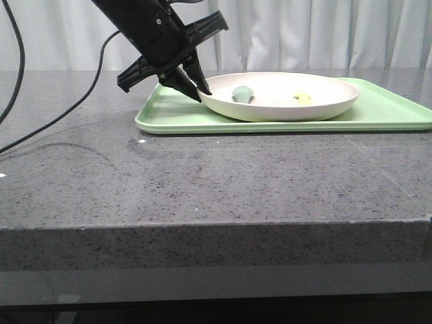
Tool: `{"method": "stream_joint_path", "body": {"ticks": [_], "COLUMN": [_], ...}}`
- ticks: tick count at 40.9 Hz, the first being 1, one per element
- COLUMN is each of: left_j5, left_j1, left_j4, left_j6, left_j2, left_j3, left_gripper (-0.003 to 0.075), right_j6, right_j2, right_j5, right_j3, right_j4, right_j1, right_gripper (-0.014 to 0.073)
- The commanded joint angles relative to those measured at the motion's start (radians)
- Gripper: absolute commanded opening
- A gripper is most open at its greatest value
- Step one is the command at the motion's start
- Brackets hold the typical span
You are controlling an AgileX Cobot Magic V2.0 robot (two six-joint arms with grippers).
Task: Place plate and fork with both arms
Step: 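Lower the plate onto the green tray and open the left gripper, then raise the left gripper away from the plate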
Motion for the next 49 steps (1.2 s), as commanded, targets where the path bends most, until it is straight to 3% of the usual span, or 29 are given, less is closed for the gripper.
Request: {"method": "stream_joint_path", "body": {"ticks": [1,18,28,40,49], "left_j5": [-0.054,-0.02,0.001,0.124,0.073], "left_j1": [-0.01,-0.01,-0.008,0.017,-0.005], "left_j4": [-0.028,-0.026,0.068,0.153,0.333], "left_j6": [-0.009,0.044,0.056,0.056,0.056], "left_j2": [-0.063,-0.109,-0.185,-0.225,-0.337], "left_j3": [-0.035,-0.035,-0.035,-0.035,0.007], "left_gripper": [0.0185,0.0192,0.0185,0.0129,0.0013], "right_j6": [-0.005,-0.005,-0.005,-0.005,-0.005], "right_j2": [0.011,0.011,0.011,0.011,0.011], "right_j5": [-0.078,-0.078,-0.078,-0.078,-0.078], "right_j3": [-0.035,-0.035,-0.035,-0.035,-0.035], "right_j4": [0.006,0.006,0.006,0.006,0.006], "right_j1": [-0.003,-0.003,-0.003,-0.003,-0.003], "right_gripper": [0.0492,0.0492,0.0492,0.0492,0.0492]}}
